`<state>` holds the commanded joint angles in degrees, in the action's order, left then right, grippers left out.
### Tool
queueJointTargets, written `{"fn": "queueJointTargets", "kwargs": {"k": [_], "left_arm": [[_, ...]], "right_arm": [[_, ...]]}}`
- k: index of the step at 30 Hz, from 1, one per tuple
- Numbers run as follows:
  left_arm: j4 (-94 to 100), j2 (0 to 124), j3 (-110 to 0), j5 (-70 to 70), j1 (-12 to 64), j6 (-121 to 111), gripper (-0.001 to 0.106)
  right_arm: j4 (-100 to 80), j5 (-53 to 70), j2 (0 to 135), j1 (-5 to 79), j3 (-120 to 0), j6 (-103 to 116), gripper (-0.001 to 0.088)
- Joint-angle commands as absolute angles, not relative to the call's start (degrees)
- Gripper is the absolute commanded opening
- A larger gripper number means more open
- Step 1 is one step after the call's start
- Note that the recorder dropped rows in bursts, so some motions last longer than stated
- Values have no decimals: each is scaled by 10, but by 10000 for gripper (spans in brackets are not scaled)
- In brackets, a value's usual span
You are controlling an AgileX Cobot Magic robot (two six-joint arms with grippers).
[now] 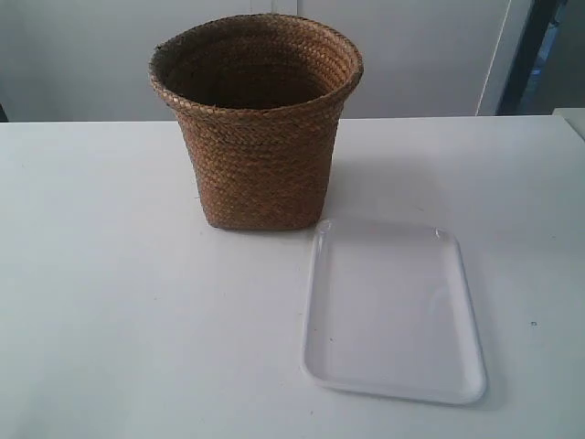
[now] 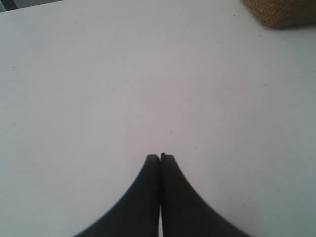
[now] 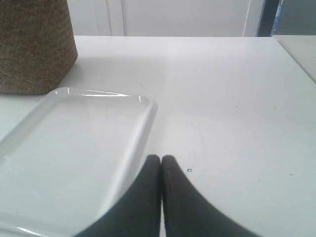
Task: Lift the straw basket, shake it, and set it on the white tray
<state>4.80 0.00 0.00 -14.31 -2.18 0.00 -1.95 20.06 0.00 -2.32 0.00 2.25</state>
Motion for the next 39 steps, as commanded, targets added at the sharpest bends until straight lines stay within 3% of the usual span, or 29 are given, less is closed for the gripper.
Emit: {"fn": "queueJointTargets", "kwargs": {"k": [12,23,30,35,39], "left_arm": [[48,0,0,-143,-22,0,0],[35,0,0,-4,-22,0,0],[34,0,0,33,-22,-7,0],[6,0,0,96,-22,-204,0],[6,0,0,97,-22,-223,0]], "right_arm": [[-20,190,0,-23,0,23,0],[-9,-70,0,-23,0,160,0],[-9,-69,0,-23,0,166,0],[-9,-101,0,-23,0,185,0],[-9,-129,0,-23,0,189,0]]}}
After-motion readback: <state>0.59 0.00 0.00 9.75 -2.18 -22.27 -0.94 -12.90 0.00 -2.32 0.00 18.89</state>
